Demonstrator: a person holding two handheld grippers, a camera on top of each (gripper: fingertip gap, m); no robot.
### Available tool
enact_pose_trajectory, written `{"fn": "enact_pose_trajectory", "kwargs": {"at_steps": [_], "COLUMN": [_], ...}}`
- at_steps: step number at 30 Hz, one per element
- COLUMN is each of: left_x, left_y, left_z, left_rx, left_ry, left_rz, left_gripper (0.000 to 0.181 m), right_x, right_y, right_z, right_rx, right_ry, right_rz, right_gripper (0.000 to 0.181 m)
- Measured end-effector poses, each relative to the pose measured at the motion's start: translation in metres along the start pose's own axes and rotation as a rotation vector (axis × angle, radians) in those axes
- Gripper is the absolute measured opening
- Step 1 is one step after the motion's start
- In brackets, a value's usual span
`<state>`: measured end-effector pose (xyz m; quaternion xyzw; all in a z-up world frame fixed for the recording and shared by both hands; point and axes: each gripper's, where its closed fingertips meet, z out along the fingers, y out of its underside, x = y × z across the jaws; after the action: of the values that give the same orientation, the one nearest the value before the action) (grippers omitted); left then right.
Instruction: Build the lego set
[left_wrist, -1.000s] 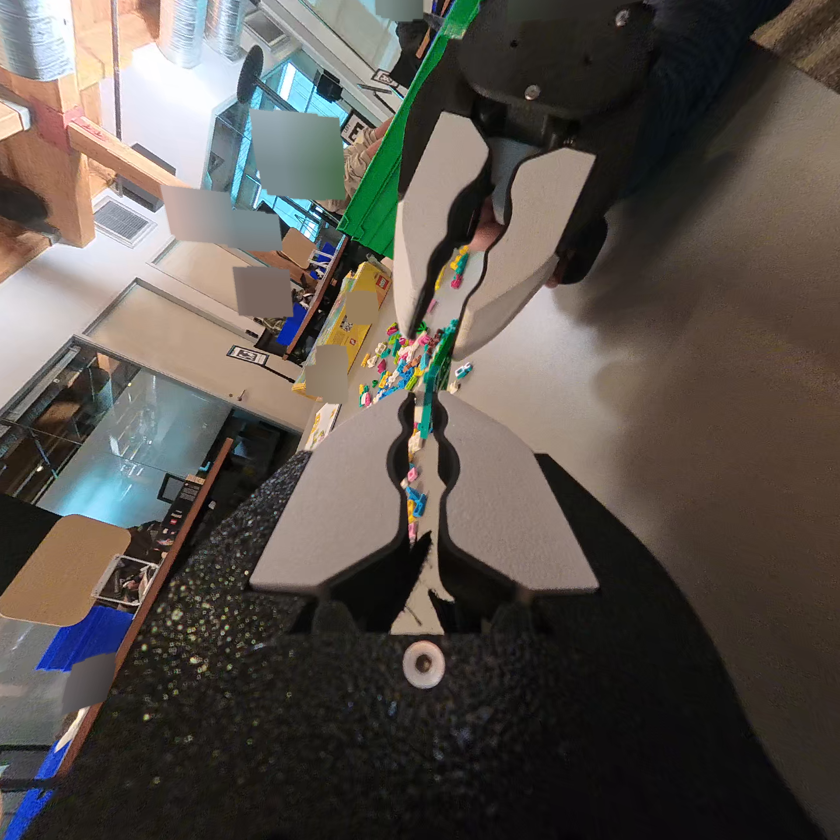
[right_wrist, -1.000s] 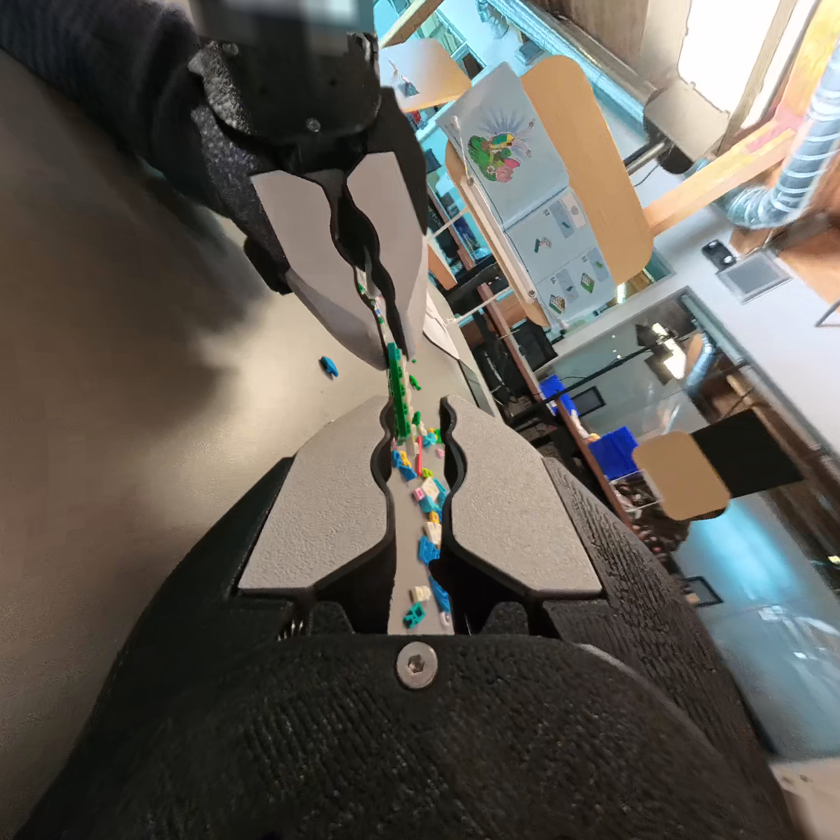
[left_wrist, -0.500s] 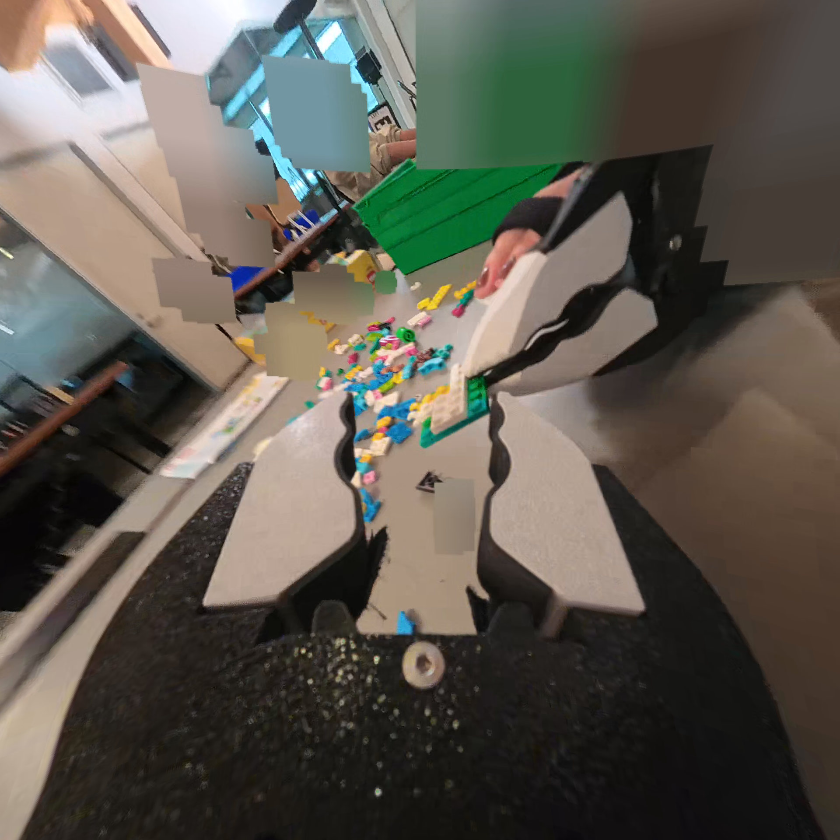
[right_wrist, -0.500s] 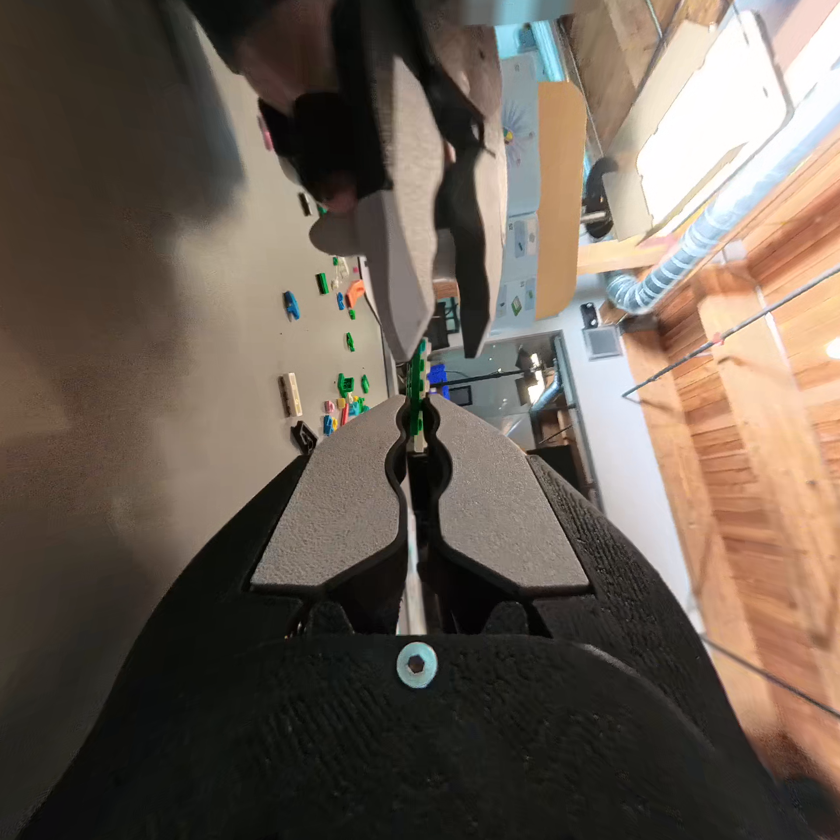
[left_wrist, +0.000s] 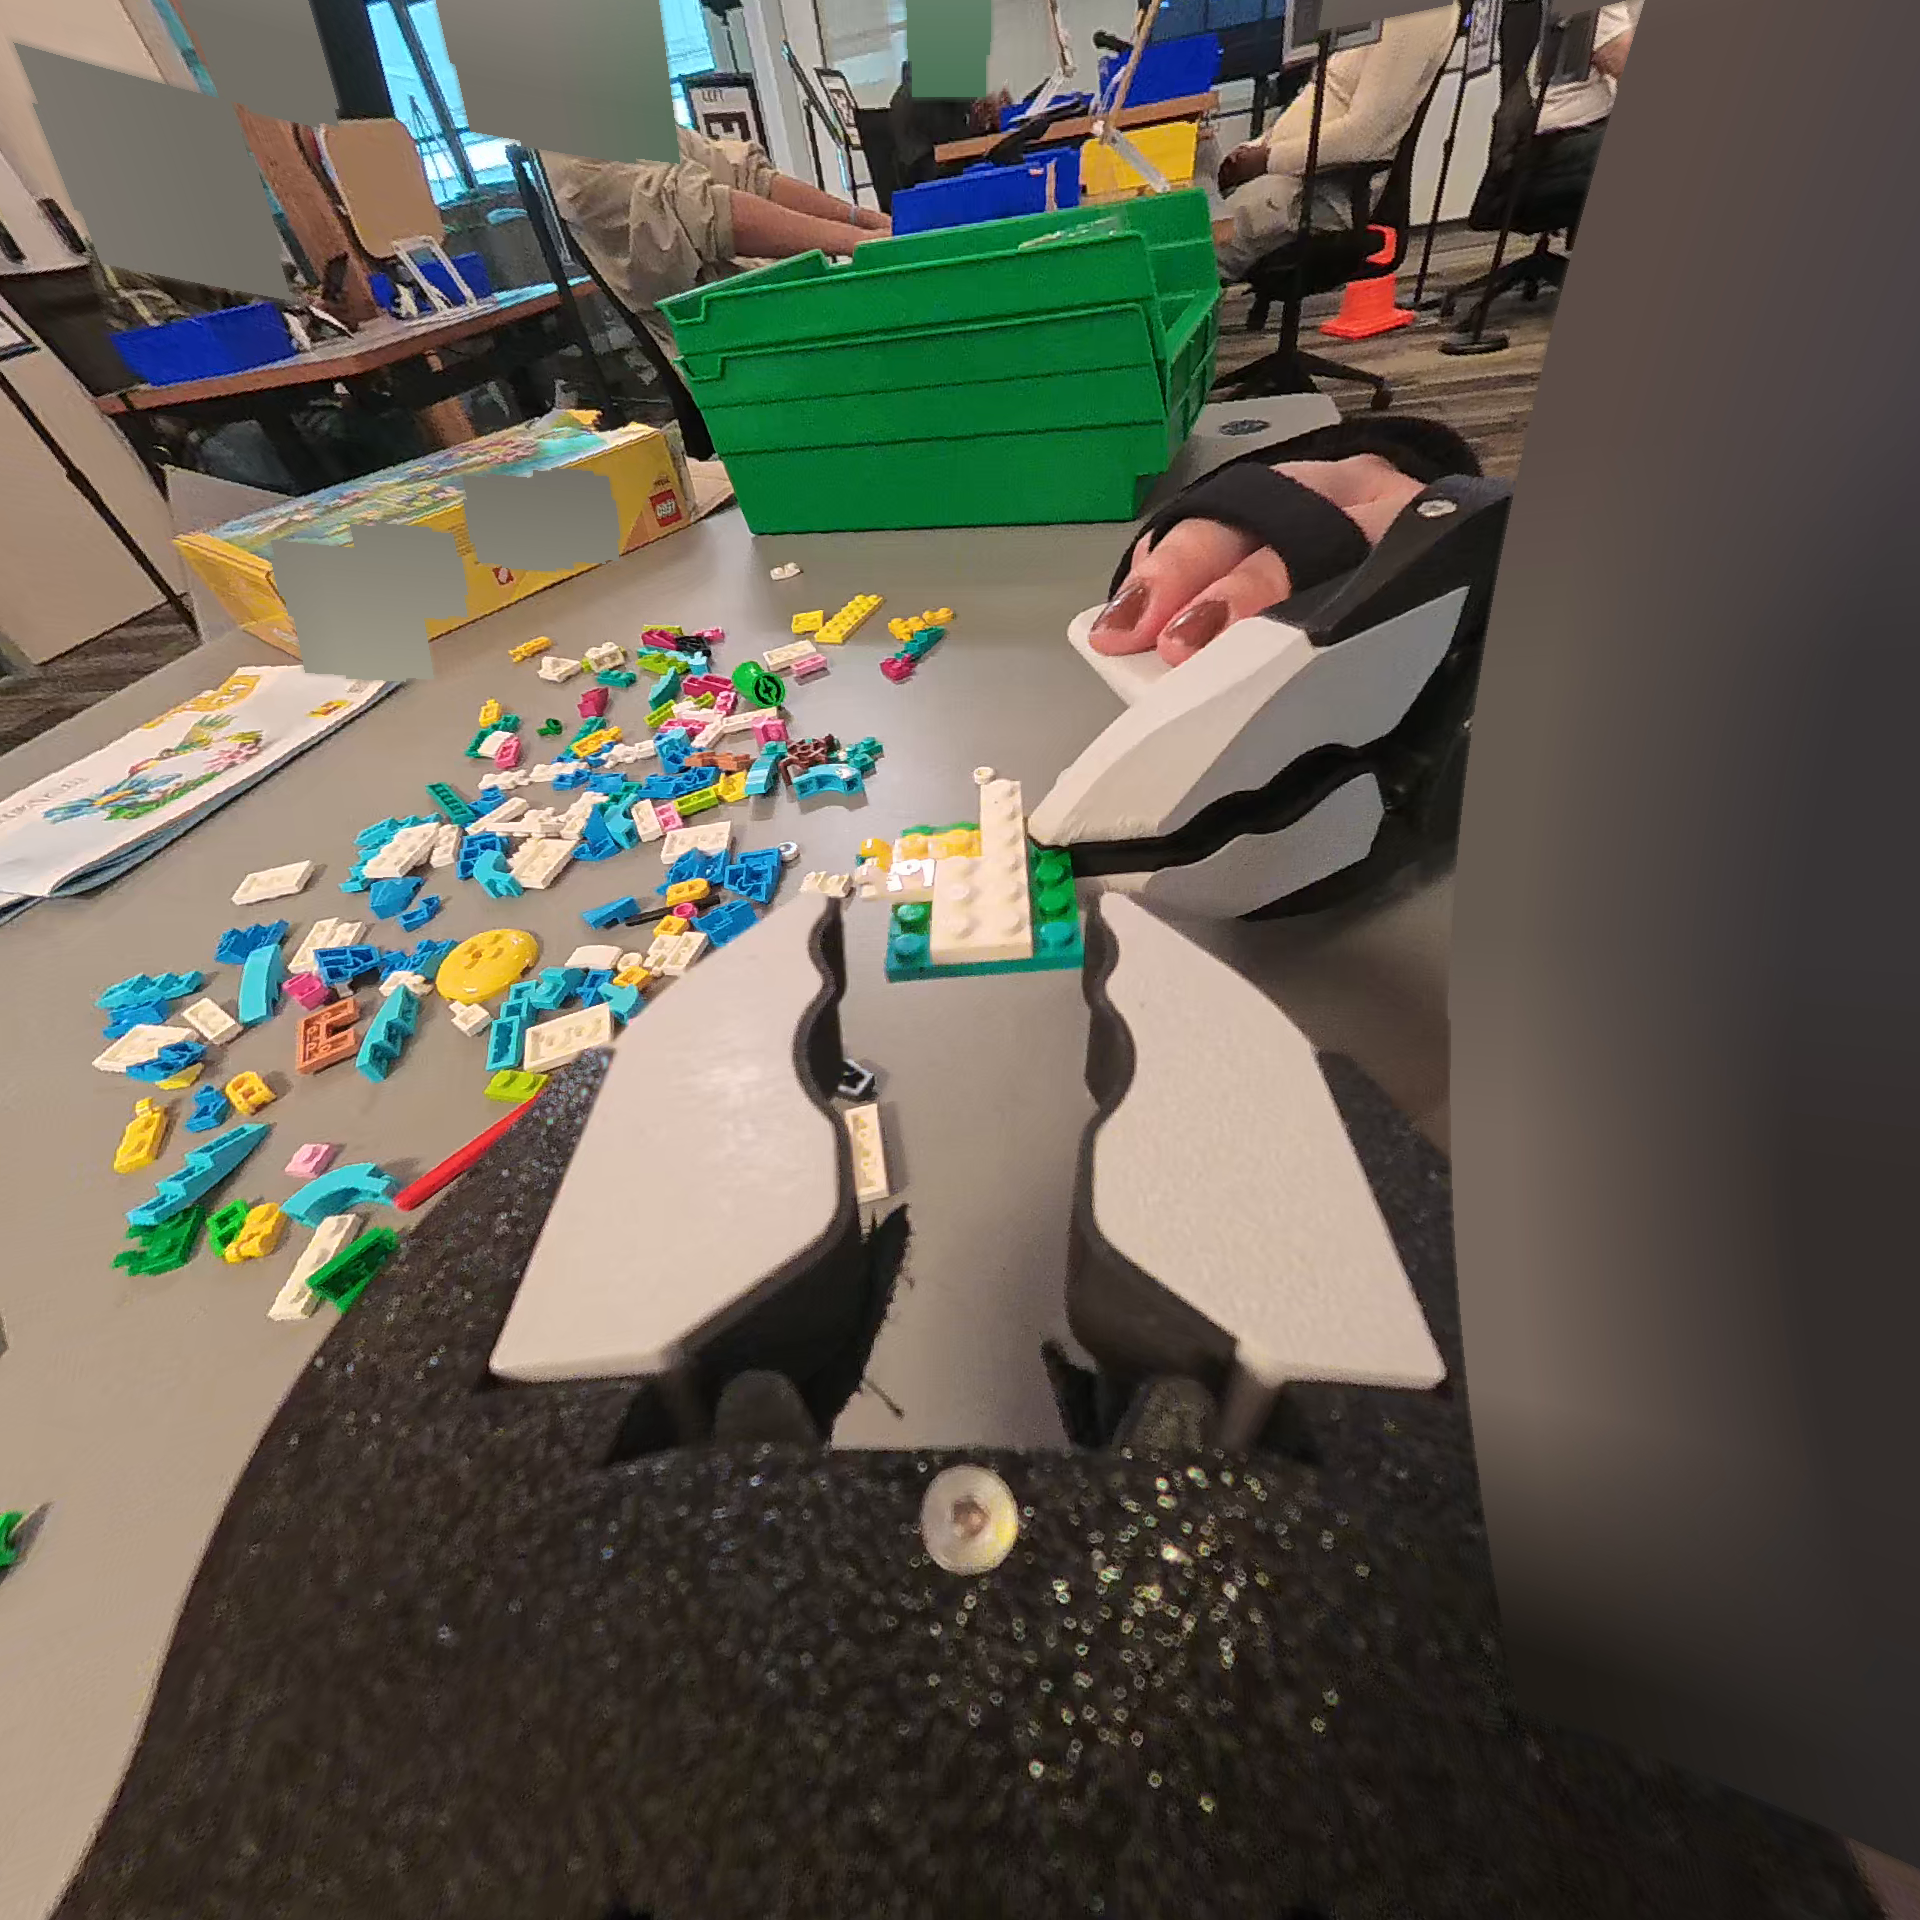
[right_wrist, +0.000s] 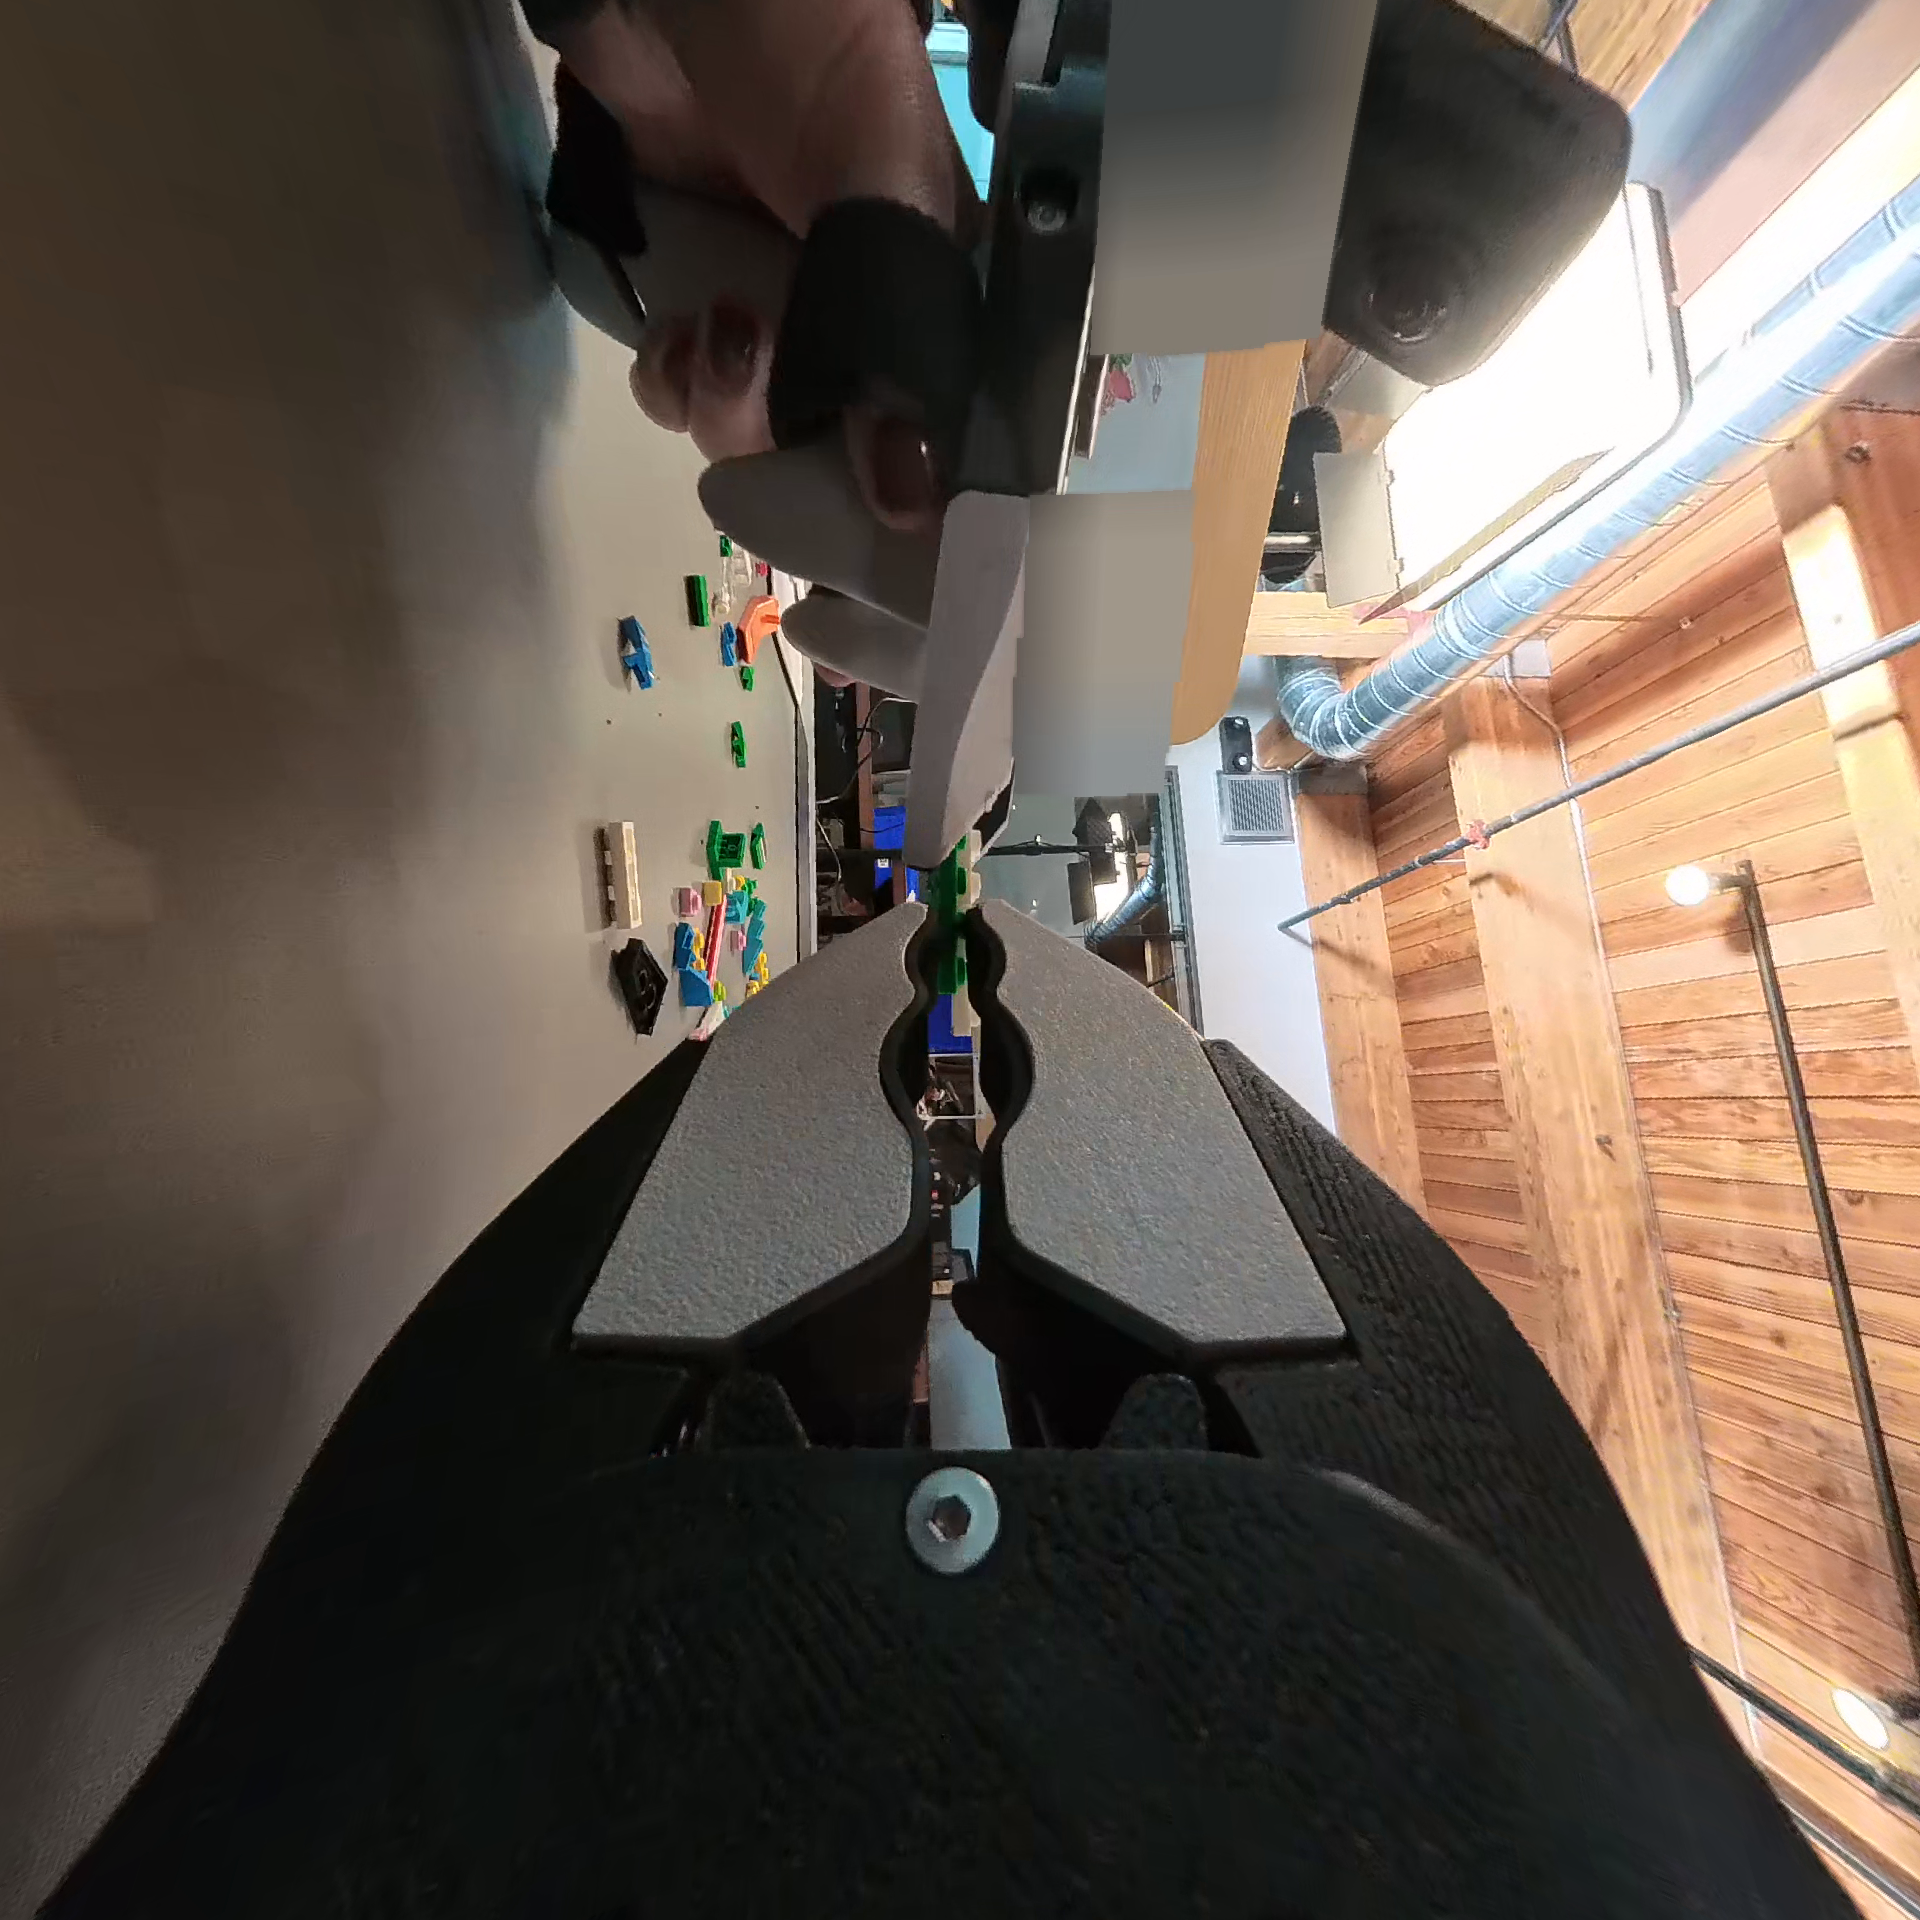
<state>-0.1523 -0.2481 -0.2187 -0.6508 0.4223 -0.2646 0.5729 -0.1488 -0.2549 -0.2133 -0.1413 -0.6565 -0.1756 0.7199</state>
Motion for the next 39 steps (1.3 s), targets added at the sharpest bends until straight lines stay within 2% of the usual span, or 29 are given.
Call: {"fn": "enact_pose_trajectory", "kwargs": {"at_steps": [1, 2, 22, 26, 30, 35, 39], "left_x": [0.002, 0.002, 0.005, 0.004, -0.01, -0.036, -0.05], "left_y": [0.0, 0.001, 0.002, 0.005, 0.003, -0.003, 0.0], "left_z": [0.0, 0.001, 0.002, 0.002, -0.003, -0.017, -0.023], "left_rx": [-0.005, -0.01, -0.021, -0.039, -0.041, -0.053, -0.092], "left_ry": [0.009, 0.014, 0.041, 0.023, -0.111, -0.351, -0.453], "left_rz": [0.004, 0.007, 0.01, 0.051, 0.19, 0.425, 0.476], "left_gripper": [0.04, 0.036, 0.036, 0.036, 0.036, 0.036, 0.036], "right_x": [0.0, -0.001, 0.001, -0.001, 0.005, 0.016, 0.018], "right_y": [0.0, 0.0, -0.004, -0.004, -0.001, 0.03, 0.066], "right_z": [0.0, 0.0, -0.002, -0.001, -0.001, 0.001, 0.002], "right_rx": [0.0, -0.002, 0.008, 0.013, 0.026, 0.01, -0.049], "right_ry": [-0.001, -0.002, 0.013, -0.002, -0.006, -0.02, -0.023], "right_rz": [0.0, 0.0, -0.031, 0.01, 0.181, 0.581, 0.917], "right_gripper": [0.002, 0.002, 0.002, 0.003, 0.022, 0.02, 0.016]}}
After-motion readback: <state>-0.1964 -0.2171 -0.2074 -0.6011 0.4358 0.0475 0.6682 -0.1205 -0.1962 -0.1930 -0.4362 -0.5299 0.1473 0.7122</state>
